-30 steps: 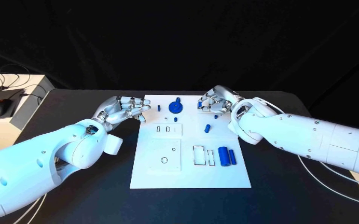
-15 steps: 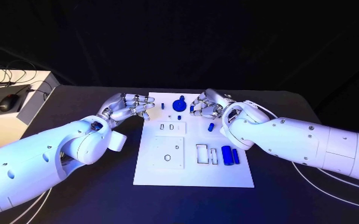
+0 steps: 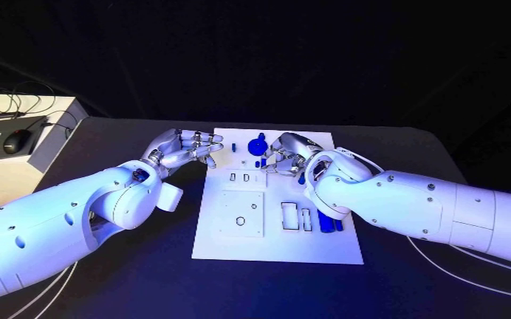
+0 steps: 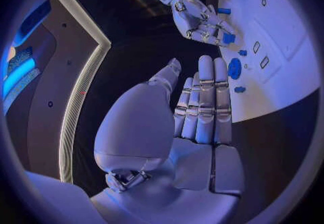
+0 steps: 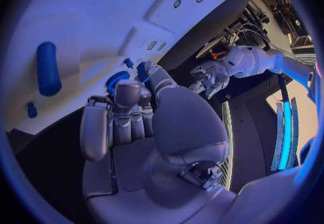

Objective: Assemble the parts on the task board

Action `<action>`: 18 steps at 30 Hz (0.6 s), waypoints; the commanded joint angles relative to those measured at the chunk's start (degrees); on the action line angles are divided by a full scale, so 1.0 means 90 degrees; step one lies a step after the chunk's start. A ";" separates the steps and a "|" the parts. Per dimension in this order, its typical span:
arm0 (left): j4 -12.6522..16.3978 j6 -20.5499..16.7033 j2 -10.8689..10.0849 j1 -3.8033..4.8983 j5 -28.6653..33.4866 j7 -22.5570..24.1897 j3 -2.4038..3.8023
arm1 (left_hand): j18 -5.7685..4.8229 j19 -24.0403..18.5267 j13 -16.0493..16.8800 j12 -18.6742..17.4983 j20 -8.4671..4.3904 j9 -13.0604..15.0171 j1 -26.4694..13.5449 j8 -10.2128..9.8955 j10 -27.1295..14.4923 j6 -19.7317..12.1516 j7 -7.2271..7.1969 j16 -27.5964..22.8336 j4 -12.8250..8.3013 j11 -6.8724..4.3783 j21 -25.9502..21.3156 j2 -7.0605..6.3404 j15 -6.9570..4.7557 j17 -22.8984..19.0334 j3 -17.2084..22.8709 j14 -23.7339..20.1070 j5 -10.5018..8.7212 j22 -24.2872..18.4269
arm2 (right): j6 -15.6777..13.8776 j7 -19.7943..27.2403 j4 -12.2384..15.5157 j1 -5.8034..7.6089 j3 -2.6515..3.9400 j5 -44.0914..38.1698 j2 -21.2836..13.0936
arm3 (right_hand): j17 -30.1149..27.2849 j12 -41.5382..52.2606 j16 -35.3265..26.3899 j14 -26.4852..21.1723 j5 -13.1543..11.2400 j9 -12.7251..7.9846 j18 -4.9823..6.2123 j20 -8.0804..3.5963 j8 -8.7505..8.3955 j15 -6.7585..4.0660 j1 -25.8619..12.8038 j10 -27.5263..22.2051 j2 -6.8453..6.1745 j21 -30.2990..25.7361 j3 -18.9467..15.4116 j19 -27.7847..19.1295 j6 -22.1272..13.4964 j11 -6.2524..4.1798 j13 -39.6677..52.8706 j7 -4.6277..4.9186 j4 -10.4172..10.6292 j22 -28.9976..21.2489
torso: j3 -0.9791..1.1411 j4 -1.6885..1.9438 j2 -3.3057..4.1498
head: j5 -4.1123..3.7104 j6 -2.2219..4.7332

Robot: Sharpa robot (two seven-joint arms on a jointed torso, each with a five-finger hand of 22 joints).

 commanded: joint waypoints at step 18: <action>0.0014 0.0029 0.0022 0.0003 -0.0022 0.0003 0.0004 | 0.0042 -0.0020 -0.0004 -0.0035 -0.0015 0.0008 0.0044 -0.0020 -0.0012 0.0002 0.0025 -0.0021 -0.0006 -0.0007 0.0040 0.0003 0.0015 -0.0007 -0.0019 -0.0037 -0.0016 -0.0010 | 0.0360 -0.0540 0.0004 -0.0173 -0.0077 -0.0487 0.0179 | -0.0016 -0.0038 -0.0035 0.0009 0.0058 0.0005 -0.0108 -0.0025 0.0016 -0.0059 -0.0127 0.0030 -0.0018 -0.0009 -0.0011 0.0578 0.0123 -0.0012 0.0003 0.0093 0.0071 0.1094 | 0.0001 0.0005 -0.0003 | 0.0002 -0.0060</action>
